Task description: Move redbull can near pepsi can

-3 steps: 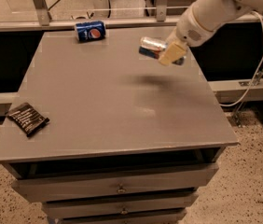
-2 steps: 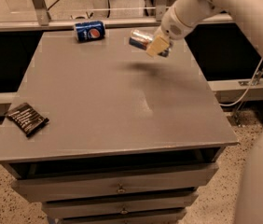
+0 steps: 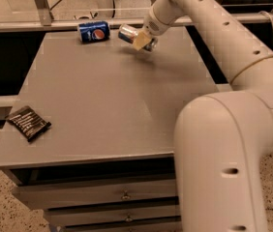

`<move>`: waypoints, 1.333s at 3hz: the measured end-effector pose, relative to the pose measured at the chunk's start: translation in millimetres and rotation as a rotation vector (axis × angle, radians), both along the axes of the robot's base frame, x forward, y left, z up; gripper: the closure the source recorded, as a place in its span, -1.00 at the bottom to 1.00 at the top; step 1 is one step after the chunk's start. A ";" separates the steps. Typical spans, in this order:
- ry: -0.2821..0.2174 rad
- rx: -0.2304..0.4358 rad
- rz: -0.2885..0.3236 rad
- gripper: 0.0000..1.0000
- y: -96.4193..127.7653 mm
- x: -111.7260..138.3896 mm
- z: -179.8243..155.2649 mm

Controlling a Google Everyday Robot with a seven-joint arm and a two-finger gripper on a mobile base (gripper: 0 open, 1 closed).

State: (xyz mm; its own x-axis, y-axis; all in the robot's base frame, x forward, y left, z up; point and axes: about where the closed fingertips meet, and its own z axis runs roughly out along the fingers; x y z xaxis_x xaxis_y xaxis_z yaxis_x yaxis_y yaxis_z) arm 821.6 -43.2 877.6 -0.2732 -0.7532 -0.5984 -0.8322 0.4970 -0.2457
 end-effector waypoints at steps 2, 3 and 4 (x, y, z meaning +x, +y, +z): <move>0.026 0.026 -0.003 0.30 34.9 32.1 -22.8; 0.033 0.039 0.014 -0.31 50.4 38.1 -26.2; 0.038 0.046 0.031 -0.77 58.9 38.8 -26.7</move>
Offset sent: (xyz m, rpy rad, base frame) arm 0.0626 0.0484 -0.0136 0.0486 0.0286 0.0045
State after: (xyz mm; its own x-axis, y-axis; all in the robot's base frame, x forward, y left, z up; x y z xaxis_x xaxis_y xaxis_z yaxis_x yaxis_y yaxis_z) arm 860.4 15.8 850.9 -0.2733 -0.7338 -0.6219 -0.8558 0.4808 -0.1912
